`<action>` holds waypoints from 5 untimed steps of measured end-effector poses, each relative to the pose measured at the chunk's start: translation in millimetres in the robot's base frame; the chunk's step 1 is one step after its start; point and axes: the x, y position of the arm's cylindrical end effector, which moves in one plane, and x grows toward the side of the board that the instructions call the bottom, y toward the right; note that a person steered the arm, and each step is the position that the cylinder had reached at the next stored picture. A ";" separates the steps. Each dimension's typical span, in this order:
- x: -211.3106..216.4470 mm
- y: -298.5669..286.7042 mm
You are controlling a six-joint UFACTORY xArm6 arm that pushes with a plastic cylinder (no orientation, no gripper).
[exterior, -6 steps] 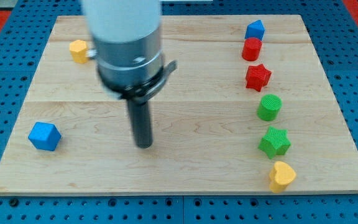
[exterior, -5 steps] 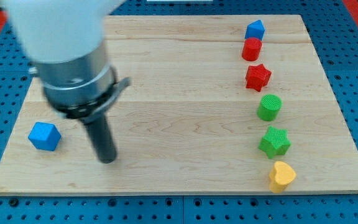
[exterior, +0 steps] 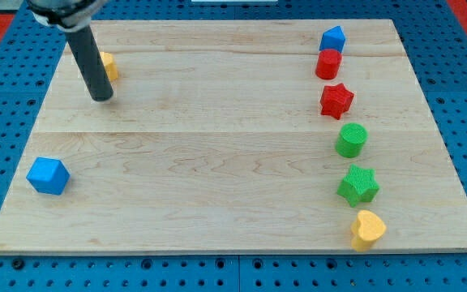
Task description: Slide the yellow hexagon slightly up and right
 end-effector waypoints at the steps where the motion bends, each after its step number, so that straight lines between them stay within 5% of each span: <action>1: -27.5 -14.4; 5: -98.3 62.9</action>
